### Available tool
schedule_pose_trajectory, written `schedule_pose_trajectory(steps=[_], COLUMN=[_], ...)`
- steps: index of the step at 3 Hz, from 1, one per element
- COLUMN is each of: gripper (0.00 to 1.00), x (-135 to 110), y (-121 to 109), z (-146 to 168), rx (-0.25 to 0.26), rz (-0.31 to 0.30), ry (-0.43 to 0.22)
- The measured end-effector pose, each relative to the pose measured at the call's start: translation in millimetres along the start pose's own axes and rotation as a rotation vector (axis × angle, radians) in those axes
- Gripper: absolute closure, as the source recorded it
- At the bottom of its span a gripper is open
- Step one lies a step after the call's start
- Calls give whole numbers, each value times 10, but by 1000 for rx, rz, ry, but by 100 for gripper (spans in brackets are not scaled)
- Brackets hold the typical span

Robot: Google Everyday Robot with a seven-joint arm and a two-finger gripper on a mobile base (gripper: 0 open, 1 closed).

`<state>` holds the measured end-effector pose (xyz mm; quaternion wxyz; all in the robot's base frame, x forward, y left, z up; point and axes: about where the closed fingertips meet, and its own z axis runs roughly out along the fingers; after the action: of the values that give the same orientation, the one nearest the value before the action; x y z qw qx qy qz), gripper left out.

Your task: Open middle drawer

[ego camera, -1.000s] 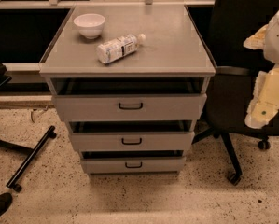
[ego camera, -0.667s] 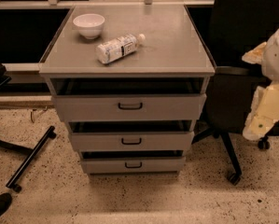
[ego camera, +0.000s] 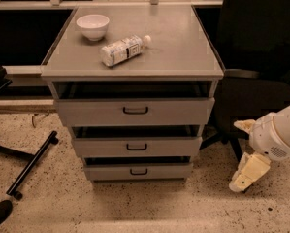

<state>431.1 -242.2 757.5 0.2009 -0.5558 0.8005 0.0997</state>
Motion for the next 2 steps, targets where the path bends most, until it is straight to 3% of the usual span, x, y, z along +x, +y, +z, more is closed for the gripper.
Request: schedule_pose_trajectory(steps=[1, 2], gripper=[0, 0], x=[0, 35], y=[0, -118], z=[0, 364], rx=[0, -23], rz=[0, 9], ry=[0, -85])
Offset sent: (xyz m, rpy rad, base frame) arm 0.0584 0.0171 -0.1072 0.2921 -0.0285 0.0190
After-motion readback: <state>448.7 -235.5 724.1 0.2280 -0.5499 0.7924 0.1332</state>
